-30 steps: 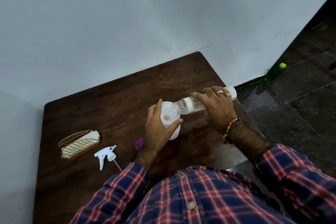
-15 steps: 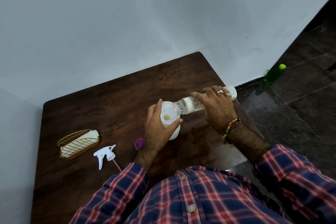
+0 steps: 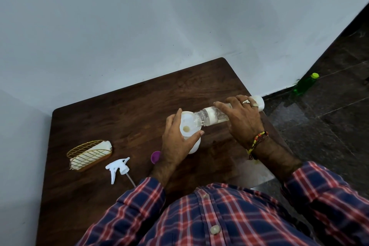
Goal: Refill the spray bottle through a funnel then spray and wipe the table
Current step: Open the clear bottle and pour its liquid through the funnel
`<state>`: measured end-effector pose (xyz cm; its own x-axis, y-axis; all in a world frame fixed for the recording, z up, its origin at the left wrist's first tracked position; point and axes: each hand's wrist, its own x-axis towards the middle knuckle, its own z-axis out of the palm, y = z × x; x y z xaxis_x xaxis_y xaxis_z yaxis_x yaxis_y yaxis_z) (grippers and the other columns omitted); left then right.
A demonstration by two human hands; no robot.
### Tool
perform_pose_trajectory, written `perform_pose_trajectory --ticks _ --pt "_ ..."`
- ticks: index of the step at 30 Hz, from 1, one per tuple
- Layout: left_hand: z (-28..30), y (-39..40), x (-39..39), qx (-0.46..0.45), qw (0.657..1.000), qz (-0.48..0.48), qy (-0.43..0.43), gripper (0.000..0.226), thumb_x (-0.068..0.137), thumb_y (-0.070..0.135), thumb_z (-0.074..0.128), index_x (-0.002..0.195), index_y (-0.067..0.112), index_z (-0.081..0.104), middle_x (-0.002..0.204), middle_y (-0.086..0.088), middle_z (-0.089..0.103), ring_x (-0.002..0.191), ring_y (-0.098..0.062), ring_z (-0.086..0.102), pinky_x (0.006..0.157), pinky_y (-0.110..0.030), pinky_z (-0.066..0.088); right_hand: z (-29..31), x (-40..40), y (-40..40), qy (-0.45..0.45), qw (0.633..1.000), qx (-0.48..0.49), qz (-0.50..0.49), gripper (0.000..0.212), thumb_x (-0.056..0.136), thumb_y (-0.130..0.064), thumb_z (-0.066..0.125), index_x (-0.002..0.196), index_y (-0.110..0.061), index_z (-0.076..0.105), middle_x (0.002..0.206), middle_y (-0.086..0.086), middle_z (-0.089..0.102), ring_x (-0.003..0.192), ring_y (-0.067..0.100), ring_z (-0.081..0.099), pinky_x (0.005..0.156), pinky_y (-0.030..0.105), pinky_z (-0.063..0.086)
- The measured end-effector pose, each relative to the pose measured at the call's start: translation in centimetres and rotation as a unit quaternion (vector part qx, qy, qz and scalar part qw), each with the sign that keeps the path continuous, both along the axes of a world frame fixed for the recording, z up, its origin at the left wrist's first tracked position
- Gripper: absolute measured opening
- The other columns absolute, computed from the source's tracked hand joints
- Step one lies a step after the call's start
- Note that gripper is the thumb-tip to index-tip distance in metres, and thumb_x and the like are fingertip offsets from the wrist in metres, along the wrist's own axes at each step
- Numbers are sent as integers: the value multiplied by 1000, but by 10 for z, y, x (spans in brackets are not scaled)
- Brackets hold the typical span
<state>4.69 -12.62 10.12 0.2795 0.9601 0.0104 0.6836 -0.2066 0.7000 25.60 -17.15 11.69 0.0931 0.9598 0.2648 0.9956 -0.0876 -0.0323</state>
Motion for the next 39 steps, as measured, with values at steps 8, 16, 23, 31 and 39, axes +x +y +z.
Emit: perform_pose_trajectory --ticks 8,16,23,31,39 --pt "-1 1 0 -2 1000 2 0 98 71 52 79 150 21 31 145 0 37 127 -16 44 98 -27 42 1 0 1 -2 1000 2 2 67 63 -6 77 125 -28 61 110 8 64 109 36 59 97 57 42" --pt "-2 1 -1 3 1000 0 0 99 71 52 79 151 21 30 144 0 38 127 -15 44 97 -26 41 2 0 1 -6 1000 11 5 68 61 -6 78 123 -28 62 110 7 64 107 36 60 96 56 43" --pt "-1 0 -1 9 1000 1 -8 98 70 51 80 150 19 33 142 0 40 126 -14 45 97 -24 40 0 1 1 -9 1000 22 6 68 60 -4 77 121 -29 62 108 6 64 106 35 59 95 54 43" --pt "-2 1 0 -1 1000 -1 2 98 71 53 79 150 21 31 144 1 38 127 -15 44 97 -26 40 -1 1 1 -9 1000 17 6 67 61 -6 76 122 -30 62 109 6 64 107 36 59 96 54 42" --pt "-1 1 0 0 1000 1 10 99 70 54 78 150 22 31 144 1 37 126 -15 44 96 -25 40 1 1 1 -3 1000 17 8 67 61 -4 75 122 -28 62 109 7 64 107 37 59 96 55 42"
